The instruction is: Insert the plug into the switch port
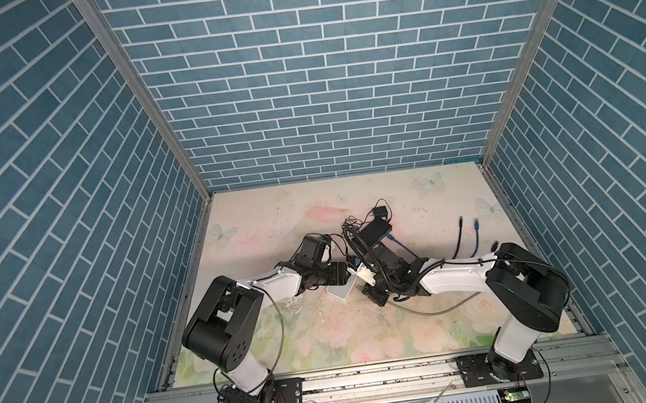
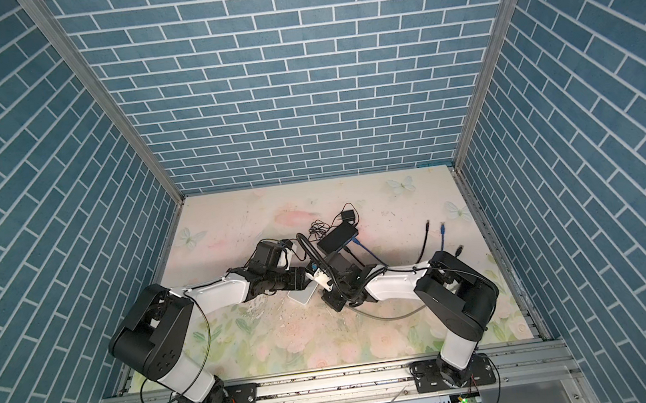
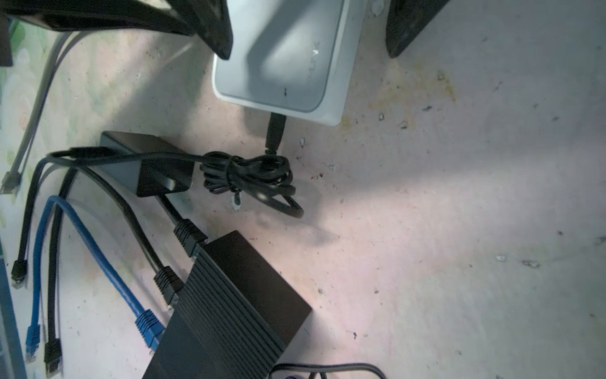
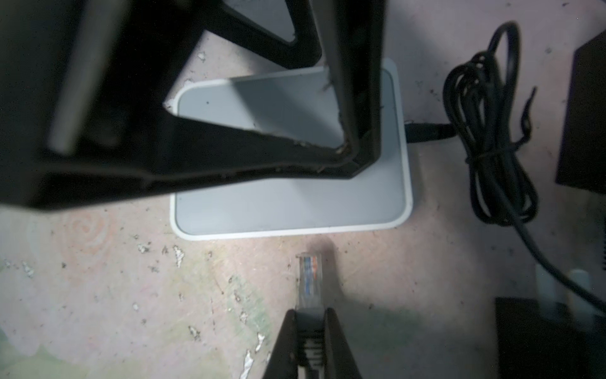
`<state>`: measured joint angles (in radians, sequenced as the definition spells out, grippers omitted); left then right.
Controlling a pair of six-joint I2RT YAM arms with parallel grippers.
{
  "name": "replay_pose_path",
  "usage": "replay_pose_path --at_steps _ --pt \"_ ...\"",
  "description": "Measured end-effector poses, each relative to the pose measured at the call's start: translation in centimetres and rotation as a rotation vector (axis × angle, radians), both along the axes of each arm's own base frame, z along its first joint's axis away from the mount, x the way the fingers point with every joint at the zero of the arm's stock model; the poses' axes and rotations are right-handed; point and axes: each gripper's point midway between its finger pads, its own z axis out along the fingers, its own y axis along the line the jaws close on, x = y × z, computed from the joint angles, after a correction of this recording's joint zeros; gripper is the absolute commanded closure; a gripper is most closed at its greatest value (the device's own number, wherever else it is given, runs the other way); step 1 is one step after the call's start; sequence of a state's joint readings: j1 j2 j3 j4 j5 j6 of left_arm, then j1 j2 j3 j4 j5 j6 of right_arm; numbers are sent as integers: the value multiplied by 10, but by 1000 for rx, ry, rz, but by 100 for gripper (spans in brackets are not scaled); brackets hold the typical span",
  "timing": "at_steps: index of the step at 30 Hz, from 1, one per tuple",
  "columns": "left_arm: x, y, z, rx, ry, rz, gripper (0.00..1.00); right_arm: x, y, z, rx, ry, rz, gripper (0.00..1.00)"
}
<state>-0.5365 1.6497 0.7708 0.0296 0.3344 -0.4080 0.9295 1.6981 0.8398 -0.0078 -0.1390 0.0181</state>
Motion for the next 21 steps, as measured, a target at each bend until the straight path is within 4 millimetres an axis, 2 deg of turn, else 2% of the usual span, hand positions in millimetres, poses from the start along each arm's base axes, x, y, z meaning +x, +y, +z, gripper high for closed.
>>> replay_pose_path --at_steps 21 --pt "2 -4 1 -56 -5 31 27 6 13 5 22 0 9 100"
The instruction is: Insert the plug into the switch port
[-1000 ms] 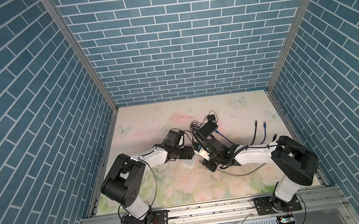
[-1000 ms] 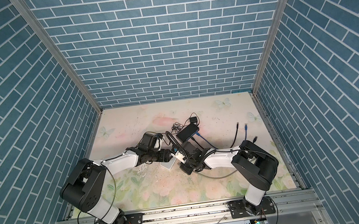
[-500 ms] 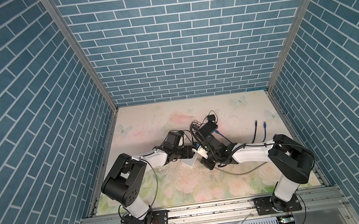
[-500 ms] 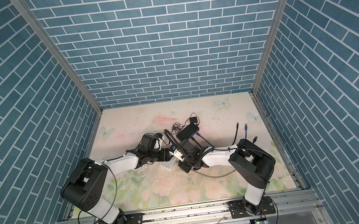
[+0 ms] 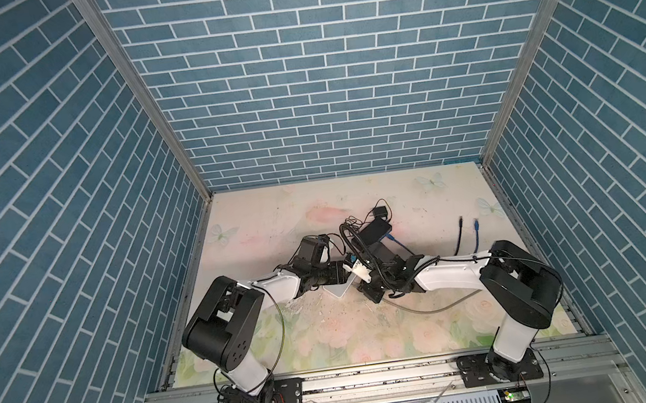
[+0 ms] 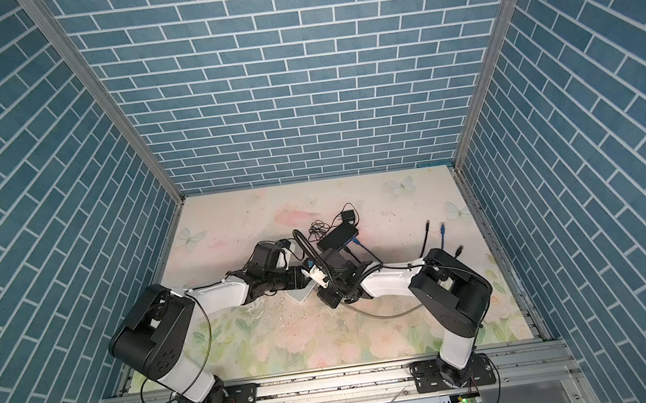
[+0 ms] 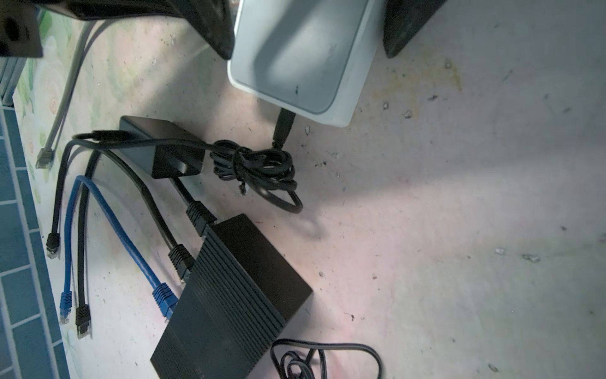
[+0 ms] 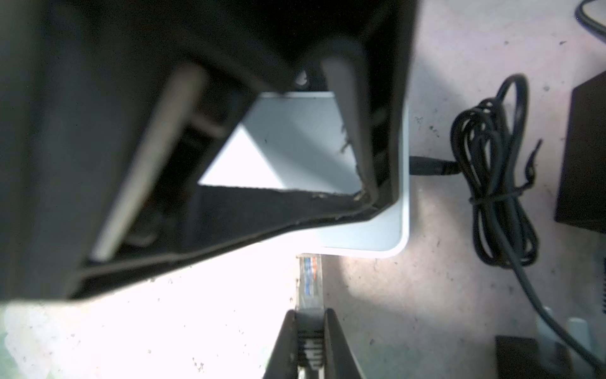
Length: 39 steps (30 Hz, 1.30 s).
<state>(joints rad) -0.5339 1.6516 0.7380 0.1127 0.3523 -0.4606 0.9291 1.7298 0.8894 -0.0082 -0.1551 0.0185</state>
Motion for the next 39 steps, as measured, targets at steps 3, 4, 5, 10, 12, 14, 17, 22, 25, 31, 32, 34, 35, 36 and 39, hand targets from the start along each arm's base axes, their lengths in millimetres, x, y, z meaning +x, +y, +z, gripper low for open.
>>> replay_pose_path --at_steps 3,4,5,10,12,14,17,22,25,31,32,34,35,36,39 --pt "1 0 0 -2 -3 5 27 0 0 0 -1 0 0 100" --pt "1 0 0 -3 -3 7 27 -1 0 0 0 2 2 100" --pt "1 0 0 -3 -3 11 27 -2 1 0 1 3 5 100" --pt "2 0 0 -4 -1 21 27 -6 4 0 2 3 18 100" --pt "2 0 0 -4 -1 21 27 -6 4 0 2 3 19 100" --pt "2 0 0 -4 -1 22 27 -6 4 0 2 3 19 100" --pt "2 0 0 -3 -2 24 27 -6 4 0 1 3 19 100" --pt "5 3 0 6 -7 42 27 -3 7 -1 1 1 18 100" --pt "5 4 -1 10 -9 48 27 -3 8 -1 1 1 18 100" --pt "6 4 -1 11 -10 49 27 -3 8 -1 1 0 17 100" --pt "6 4 -1 11 -10 49 27 -2 8 -1 0 0 17 100" --pt "6 4 -1 11 -10 49 27 -2 8 -2 -1 -1 16 100" --pt "6 4 -1 11 -10 49 27 -2 8 -1 -1 -1 16 100" --pt "6 4 -1 11 -10 49 27 -2 8 -1 -1 -1 16 100" --pt "6 4 -1 11 -10 49 27 -2 8 -1 -1 -2 16 100"
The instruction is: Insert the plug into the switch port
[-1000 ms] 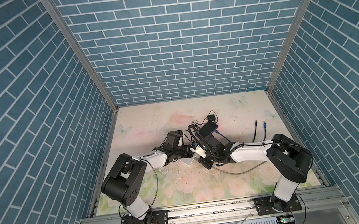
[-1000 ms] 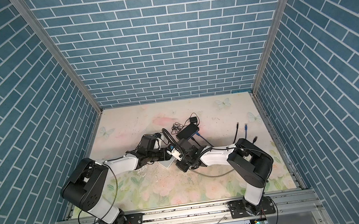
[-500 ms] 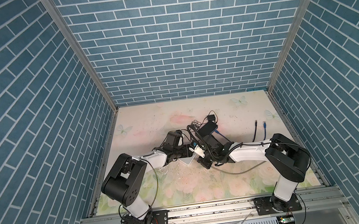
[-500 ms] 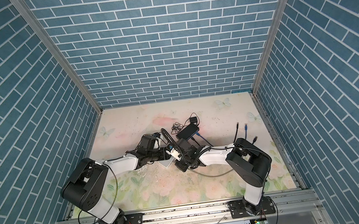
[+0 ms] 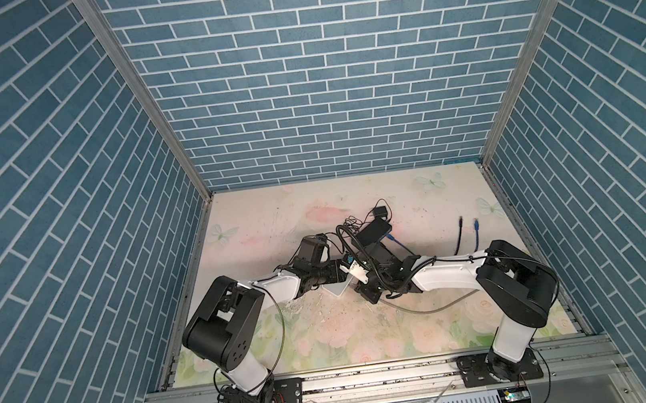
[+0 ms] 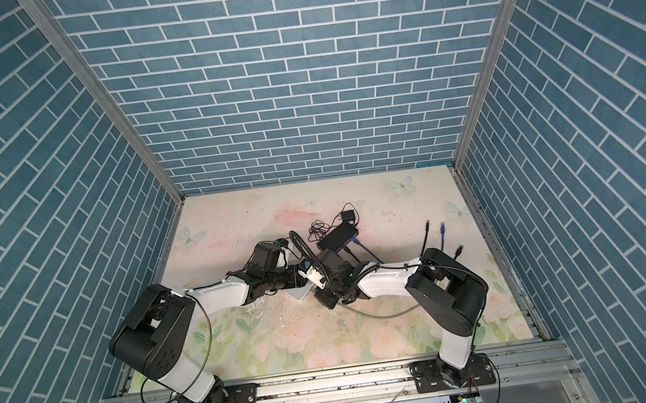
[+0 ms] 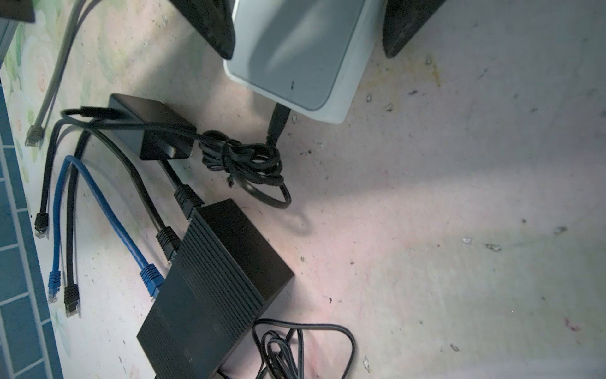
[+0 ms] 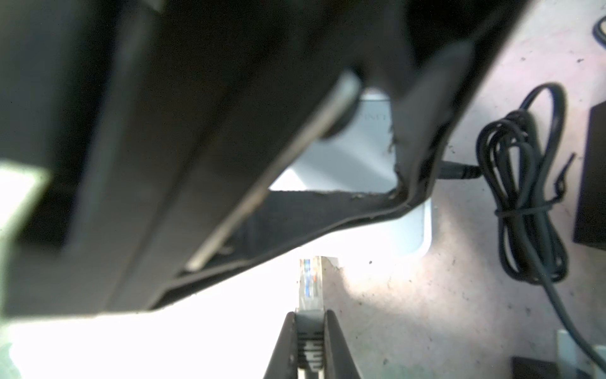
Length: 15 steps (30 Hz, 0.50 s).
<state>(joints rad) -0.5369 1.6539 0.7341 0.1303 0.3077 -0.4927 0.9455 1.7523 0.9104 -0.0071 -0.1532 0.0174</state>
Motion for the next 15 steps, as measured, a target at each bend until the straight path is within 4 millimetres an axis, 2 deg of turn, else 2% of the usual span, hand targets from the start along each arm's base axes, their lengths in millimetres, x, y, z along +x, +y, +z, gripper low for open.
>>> replay_pose_path --at_steps 15 --pt "1 0 0 3 -7 -1 27 0 1 -1 -19 -32 11 100"
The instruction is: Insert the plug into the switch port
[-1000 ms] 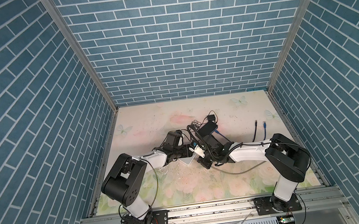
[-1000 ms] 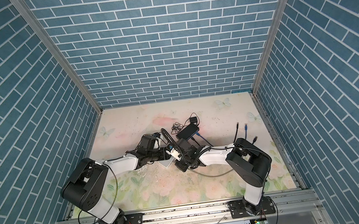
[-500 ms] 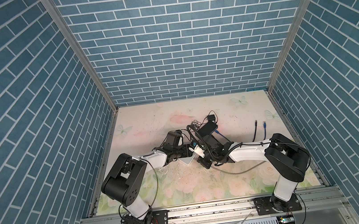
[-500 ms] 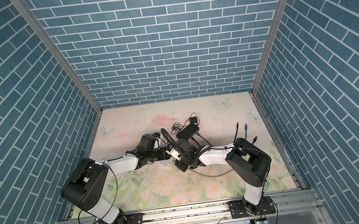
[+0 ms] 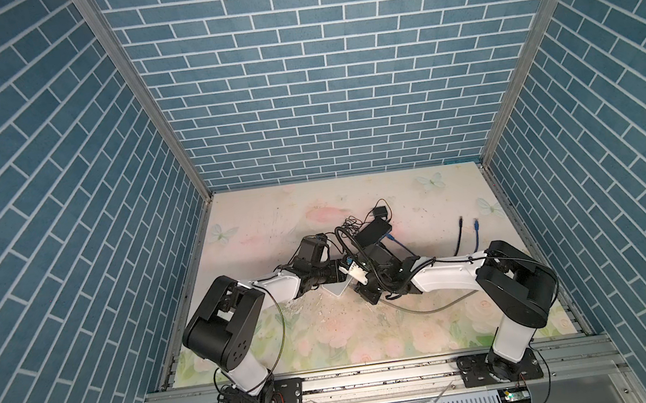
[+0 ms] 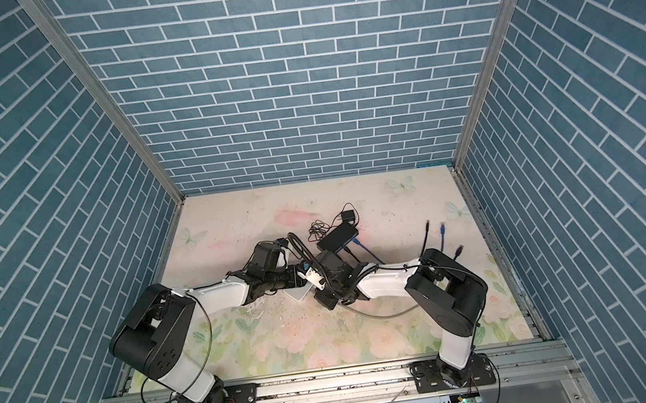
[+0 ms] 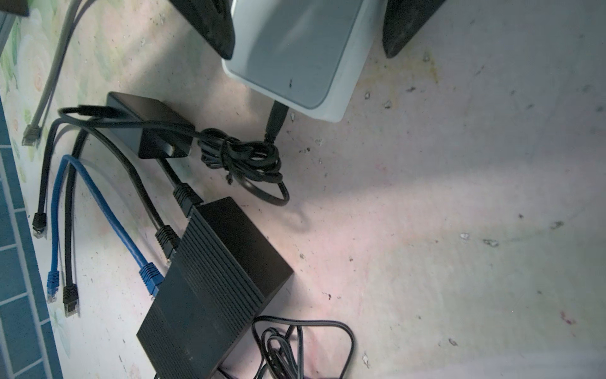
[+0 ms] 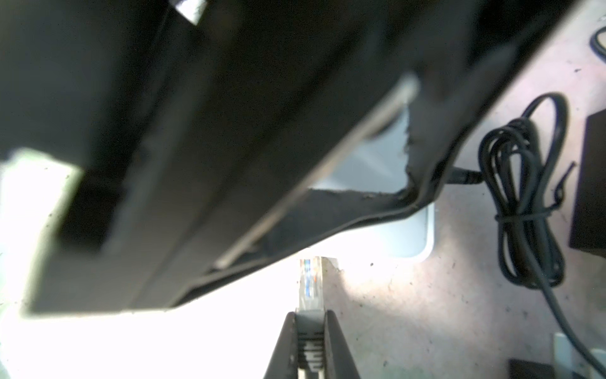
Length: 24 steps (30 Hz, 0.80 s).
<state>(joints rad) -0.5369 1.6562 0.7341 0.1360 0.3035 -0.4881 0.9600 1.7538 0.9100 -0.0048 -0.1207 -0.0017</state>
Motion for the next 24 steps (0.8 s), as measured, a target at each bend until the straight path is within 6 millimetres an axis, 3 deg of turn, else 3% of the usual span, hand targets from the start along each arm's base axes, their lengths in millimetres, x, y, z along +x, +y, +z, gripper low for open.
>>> replay_pose_path --at_steps 18,24 --pt "7 3 -1 17 -29 23 27 10 -1 -2 -37 -67 -37 100" --pt "5 -5 0 -14 -52 2 27 -7 -9 -5 -47 -81 -8 100"
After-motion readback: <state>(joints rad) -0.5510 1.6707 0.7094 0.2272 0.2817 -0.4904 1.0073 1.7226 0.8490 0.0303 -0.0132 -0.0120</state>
